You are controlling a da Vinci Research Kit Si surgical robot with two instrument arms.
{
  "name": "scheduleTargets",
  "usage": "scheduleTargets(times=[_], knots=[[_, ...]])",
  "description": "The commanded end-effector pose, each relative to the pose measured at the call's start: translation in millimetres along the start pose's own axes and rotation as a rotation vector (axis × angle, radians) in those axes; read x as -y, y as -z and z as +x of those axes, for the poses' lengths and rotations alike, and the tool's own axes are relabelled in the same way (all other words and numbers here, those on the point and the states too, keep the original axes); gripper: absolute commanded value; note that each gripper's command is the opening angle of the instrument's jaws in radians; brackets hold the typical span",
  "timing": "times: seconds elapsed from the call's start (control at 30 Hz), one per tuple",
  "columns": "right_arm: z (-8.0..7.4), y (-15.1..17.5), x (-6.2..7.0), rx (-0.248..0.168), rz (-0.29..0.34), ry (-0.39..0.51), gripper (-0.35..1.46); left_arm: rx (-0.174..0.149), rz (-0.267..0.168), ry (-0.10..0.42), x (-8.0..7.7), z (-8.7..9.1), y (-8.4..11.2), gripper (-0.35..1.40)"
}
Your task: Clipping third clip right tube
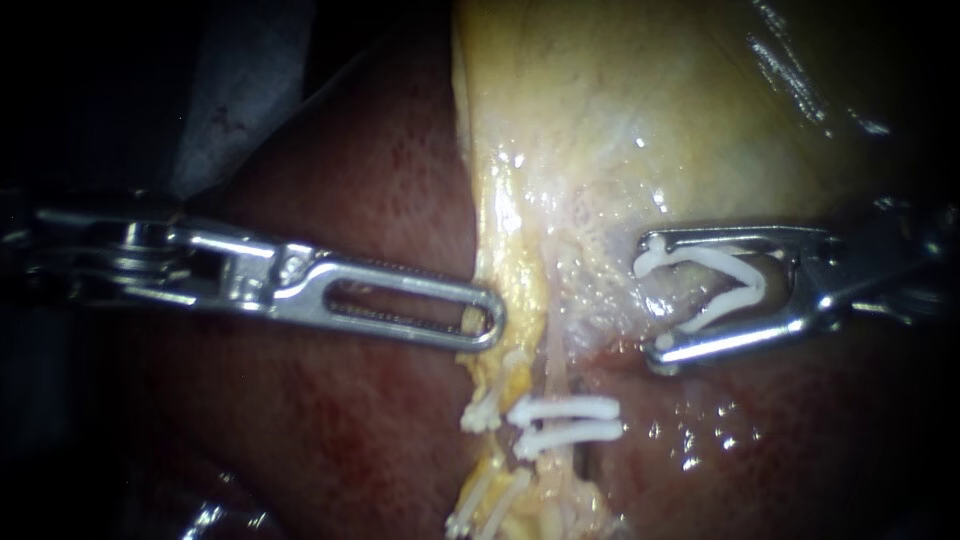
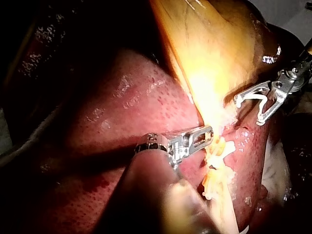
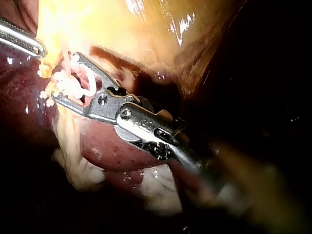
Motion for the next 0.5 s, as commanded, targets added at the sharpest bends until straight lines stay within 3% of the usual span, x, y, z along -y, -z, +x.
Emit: scheduleTargets(times=[0.03, 0.3, 0.5], knots=[[0.0, 0.0, 0.0, 0.0, 0.0, 0.0, 0.6, 0.0, 0.0, 0.0, 0.0, 0.0, 0.0, -0.35], [-0.3, -0.5, 0.2, -0.002, -0.005, -0.016, 0.6, -0.005, 0.005, 0.001, 0.2, -0.1, 0.6, -0.35], [-1.0, -1.5, 0.5, -0.005, -0.005, -0.045, 0.6, 0.006, 0.0, 0.006, 0.6, -0.7, 2.7, -0.35]])
